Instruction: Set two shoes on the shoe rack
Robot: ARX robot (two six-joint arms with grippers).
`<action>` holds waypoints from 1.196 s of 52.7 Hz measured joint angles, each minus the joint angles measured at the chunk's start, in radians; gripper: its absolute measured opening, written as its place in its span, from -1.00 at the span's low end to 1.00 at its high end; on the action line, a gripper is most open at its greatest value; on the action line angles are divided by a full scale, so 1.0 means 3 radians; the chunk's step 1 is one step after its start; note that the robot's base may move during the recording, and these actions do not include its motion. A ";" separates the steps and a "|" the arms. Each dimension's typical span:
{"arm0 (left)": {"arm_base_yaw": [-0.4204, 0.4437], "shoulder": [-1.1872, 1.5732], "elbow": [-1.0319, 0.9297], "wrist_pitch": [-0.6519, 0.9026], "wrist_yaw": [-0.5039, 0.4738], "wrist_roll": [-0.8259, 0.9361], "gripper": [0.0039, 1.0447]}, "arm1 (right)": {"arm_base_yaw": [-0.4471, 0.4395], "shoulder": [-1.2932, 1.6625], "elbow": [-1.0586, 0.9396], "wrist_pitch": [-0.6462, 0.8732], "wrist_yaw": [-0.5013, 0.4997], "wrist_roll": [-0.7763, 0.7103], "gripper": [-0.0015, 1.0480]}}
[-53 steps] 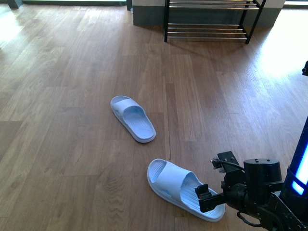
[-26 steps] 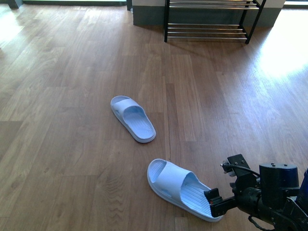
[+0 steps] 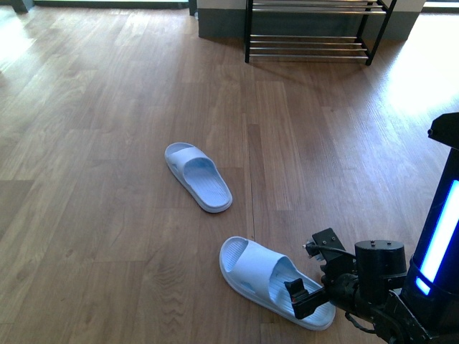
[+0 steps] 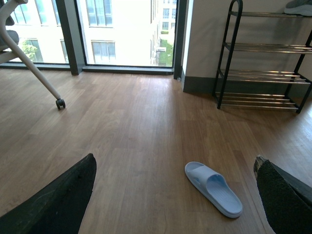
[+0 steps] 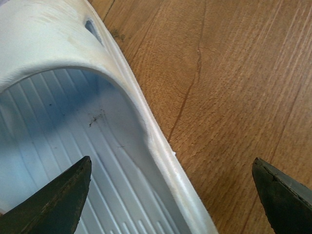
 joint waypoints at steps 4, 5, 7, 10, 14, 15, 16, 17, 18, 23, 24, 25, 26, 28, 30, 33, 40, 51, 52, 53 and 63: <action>0.0000 0.0000 0.0000 0.0000 0.0000 0.0000 0.83 | 0.0001 0.0022 0.0041 0.0003 0.0017 0.0000 0.82; 0.0000 0.0000 0.0000 0.0000 0.0000 -0.0001 0.83 | 0.0003 0.0033 0.0055 0.0003 0.0018 0.0000 0.82; 0.0000 0.0000 0.0000 0.0000 0.0000 0.0000 0.83 | 0.0008 0.0053 0.0076 0.0004 0.0033 0.0000 0.82; 0.0000 0.0000 0.0000 0.0001 0.0000 0.0000 0.83 | 0.0006 0.0112 0.0163 -0.0015 0.0038 -0.0001 0.82; 0.0000 0.0000 0.0000 0.0000 0.0000 0.0000 0.83 | -0.0006 0.0160 0.0295 -0.0066 0.0003 -0.0003 0.82; 0.0000 0.0000 0.0000 0.0000 0.0000 0.0000 0.83 | -0.0008 0.0168 0.0334 -0.0083 0.0004 0.0000 0.82; 0.0000 0.0000 0.0000 0.0000 0.0000 0.0000 0.83 | -0.0008 0.0177 0.0375 -0.0094 0.0006 0.0000 0.82; 0.0000 0.0000 0.0000 0.0000 0.0000 -0.0001 0.83 | -0.0008 0.0181 0.0409 -0.0104 0.0008 0.0003 0.82; 0.0000 0.0000 0.0000 0.0000 0.0000 0.0000 0.83 | -0.0008 0.0186 0.0443 -0.0116 0.0014 0.0017 0.82; 0.0000 0.0000 0.0000 0.0001 0.0000 0.0000 0.83 | 0.0010 0.0210 0.0562 -0.0146 0.0029 0.0074 0.82; 0.0000 0.0000 0.0000 0.0001 0.0000 -0.0001 0.83 | 0.0015 0.0210 0.0568 -0.0150 0.0036 0.0084 0.82; 0.0000 0.0000 0.0000 0.0000 0.0000 0.0000 0.83 | 0.0020 0.0210 0.0577 -0.0164 0.0042 0.0098 0.82; 0.0000 0.0000 0.0000 0.0000 0.0000 0.0000 0.83 | 0.0023 0.0209 0.0577 -0.0164 0.0041 0.0111 0.82; 0.0000 0.0000 0.0000 0.0000 0.0000 0.0000 0.83 | 0.0024 0.0207 0.0571 -0.0156 0.0041 0.0128 0.82; 0.0000 0.0000 0.0000 0.0000 0.0000 -0.0001 0.83 | 0.0024 0.0207 0.0571 -0.0156 0.0033 0.0128 0.82; 0.0000 0.0000 0.0000 0.0000 0.0000 0.0000 0.83 | 0.0020 0.0200 0.0563 -0.0173 0.0015 0.0131 0.82; 0.0000 0.0000 0.0000 0.0000 0.0000 0.0000 0.83 | -0.0008 0.0130 0.0525 -0.0291 -0.0038 0.0140 0.82; 0.0000 0.0000 0.0000 0.0000 0.0000 0.0000 0.83 | 0.0079 0.0053 0.0445 -0.0333 0.0000 0.0243 0.82; 0.0000 0.0000 0.0000 0.0000 0.0000 0.0000 0.83 | 0.0093 0.0047 0.0445 -0.0343 0.0003 0.0252 0.82; 0.0000 0.0000 0.0000 0.0000 0.0000 -0.0001 0.83 | 0.0103 0.0039 0.0446 -0.0362 0.0001 0.0261 0.82; 0.0000 0.0000 0.0000 0.0000 0.0000 0.0000 0.83 | 0.0268 -0.0001 0.0399 -0.0251 0.0181 0.0464 0.82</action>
